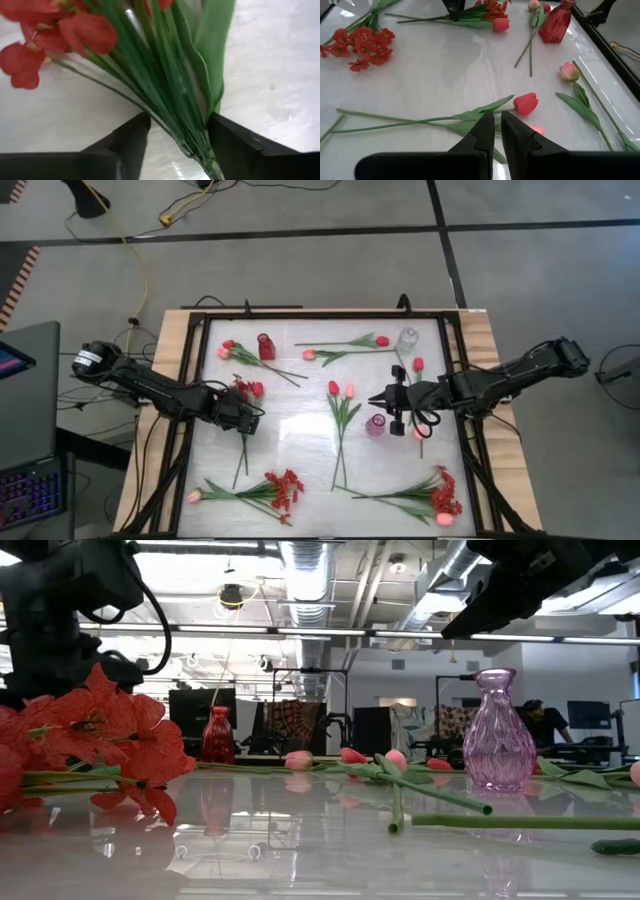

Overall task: Sort flowers into vase by color
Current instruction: Put the orange flowers into the red flower vase

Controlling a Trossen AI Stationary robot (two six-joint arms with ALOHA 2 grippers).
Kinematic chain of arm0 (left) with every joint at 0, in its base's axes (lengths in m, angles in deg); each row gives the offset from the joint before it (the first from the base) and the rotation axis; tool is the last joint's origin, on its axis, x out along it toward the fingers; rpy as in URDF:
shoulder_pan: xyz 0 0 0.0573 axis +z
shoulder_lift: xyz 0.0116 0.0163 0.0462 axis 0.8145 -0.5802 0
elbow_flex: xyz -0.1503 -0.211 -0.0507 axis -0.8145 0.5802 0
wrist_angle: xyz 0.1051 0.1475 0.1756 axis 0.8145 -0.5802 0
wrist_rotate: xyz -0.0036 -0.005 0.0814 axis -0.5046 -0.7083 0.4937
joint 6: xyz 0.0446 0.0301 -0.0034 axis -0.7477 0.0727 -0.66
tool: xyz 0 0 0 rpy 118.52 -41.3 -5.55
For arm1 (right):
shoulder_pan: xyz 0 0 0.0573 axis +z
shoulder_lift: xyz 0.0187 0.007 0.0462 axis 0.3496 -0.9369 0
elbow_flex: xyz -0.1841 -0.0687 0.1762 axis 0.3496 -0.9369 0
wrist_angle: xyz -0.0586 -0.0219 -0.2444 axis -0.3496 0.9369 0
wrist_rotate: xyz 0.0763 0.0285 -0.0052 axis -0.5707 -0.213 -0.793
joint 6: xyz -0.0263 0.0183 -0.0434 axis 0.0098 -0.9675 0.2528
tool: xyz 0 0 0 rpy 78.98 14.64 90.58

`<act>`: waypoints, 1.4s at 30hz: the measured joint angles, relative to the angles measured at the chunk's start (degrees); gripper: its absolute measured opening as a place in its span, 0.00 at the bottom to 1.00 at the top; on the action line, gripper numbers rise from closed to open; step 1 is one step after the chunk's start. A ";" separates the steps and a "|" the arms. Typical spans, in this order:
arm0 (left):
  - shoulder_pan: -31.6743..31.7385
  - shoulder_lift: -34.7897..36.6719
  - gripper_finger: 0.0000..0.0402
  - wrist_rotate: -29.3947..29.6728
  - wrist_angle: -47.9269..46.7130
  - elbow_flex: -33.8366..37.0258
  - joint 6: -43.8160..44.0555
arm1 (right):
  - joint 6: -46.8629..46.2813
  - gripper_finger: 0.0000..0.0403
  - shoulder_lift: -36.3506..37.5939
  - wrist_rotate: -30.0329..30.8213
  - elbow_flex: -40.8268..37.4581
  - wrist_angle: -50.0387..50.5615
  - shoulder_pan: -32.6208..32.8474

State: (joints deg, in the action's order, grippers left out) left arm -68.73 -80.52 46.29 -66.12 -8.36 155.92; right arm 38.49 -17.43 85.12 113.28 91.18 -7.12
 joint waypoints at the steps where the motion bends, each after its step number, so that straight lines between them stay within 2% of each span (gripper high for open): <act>1: 0.00 0.00 0.43 -0.03 -0.14 0.02 -0.44 | 0.00 0.15 0.00 0.00 0.00 -0.02 0.00; 8: 0.04 1.24 0.16 0.35 -0.76 -0.31 -4.60 | 0.00 0.15 0.00 0.00 0.00 -0.50 0.00; 13: 0.04 4.97 0.03 3.54 -0.15 -2.77 -7.96 | -0.01 0.15 0.00 -0.01 0.00 -0.50 0.00; 24: 0.04 15.05 0.07 5.78 -0.12 -5.25 -15.19 | -0.04 0.15 0.00 -0.02 -0.02 -0.97 0.00; 29: 0.04 17.04 0.07 11.36 2.14 -5.25 -20.60 | -0.05 0.15 0.00 -0.02 -0.02 -1.27 0.00; 36: 2.86 19.61 0.07 16.02 14.60 -5.27 -33.12 | -0.04 0.15 0.00 -0.02 -0.02 -2.78 0.00; 42: 9.03 20.04 0.04 16.06 31.65 -5.29 -51.82 | -0.04 0.15 0.00 -0.02 -0.02 -3.56 0.00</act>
State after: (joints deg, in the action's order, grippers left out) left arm -59.70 -60.47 62.35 -34.47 -13.65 104.09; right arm 38.45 -17.43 85.10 113.26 87.62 -7.12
